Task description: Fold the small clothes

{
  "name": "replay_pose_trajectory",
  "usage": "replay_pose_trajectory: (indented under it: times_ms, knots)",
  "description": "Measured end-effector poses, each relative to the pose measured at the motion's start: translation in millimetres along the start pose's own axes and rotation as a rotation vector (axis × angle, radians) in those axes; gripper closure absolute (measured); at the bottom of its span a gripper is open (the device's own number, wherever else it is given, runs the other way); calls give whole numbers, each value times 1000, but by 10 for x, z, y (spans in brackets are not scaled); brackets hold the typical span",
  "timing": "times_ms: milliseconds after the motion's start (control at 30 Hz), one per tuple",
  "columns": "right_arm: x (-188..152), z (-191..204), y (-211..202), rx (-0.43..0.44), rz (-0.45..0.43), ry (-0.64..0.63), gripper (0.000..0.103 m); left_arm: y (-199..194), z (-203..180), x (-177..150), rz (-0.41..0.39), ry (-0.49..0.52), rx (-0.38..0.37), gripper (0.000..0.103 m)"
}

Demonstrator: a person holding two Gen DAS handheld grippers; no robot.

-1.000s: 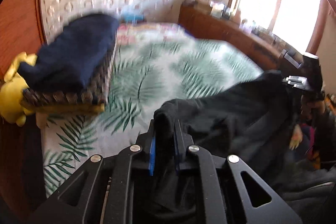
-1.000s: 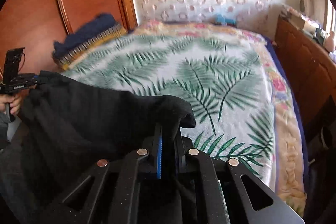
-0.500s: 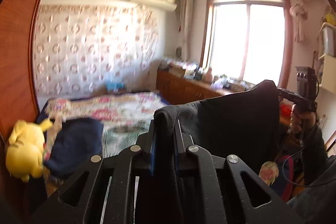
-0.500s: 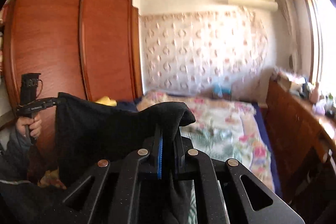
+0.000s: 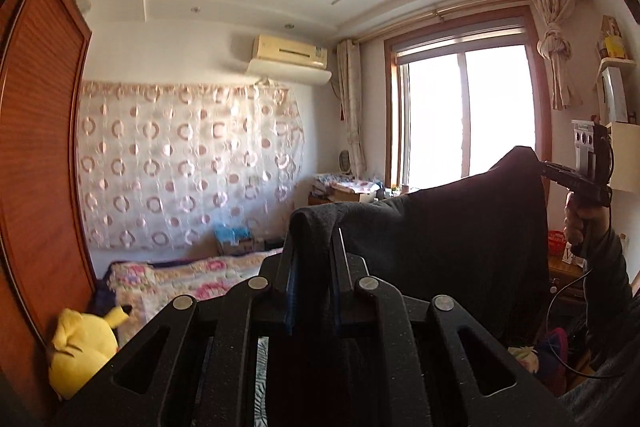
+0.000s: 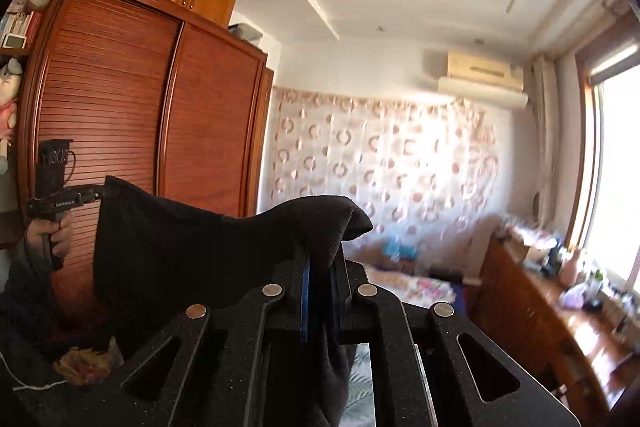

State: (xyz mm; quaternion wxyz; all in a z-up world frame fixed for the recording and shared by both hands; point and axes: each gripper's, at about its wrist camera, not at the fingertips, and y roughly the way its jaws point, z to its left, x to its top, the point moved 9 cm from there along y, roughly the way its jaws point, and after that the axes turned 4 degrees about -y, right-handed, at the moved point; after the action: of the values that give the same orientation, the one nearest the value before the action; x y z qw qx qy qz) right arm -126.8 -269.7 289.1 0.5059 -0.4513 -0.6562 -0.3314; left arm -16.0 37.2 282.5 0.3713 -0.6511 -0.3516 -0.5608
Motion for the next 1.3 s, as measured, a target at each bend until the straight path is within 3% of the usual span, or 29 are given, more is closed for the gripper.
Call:
replay_pose_trajectory:
  times_ms: [200, 433, 600, 867, 967, 1133, 1300]
  knots:
    - [0, 88, -53, -33, -4, -26, 96, -1, 32, 110, -23, 39, 30, 89]
    - [-321, 154, 235, -32, 77, 5, 96, 414, 224, -302, 52, 23, 58, 89]
    - [-901, -4, 995, -24, 219, 37, 96, 1234, 560, -884, 166, 8, 102, 89]
    - [-2414, -291, 2605, -23, 470, 98, 96, 2881, 1168, -2304, 398, -5, 195, 89]
    - [-2900, -367, 3099, -26, 563, 133, 96, 3289, 1241, -2652, 479, -8, 208, 89]
    - [-3125, -515, 3667, -20, 629, 177, 96, 3678, 1293, -2888, 531, -9, 220, 89]
    - [-3181, -558, 3879, -15, 668, 184, 95, 3842, 1340, -3037, 564, -17, 232, 89]
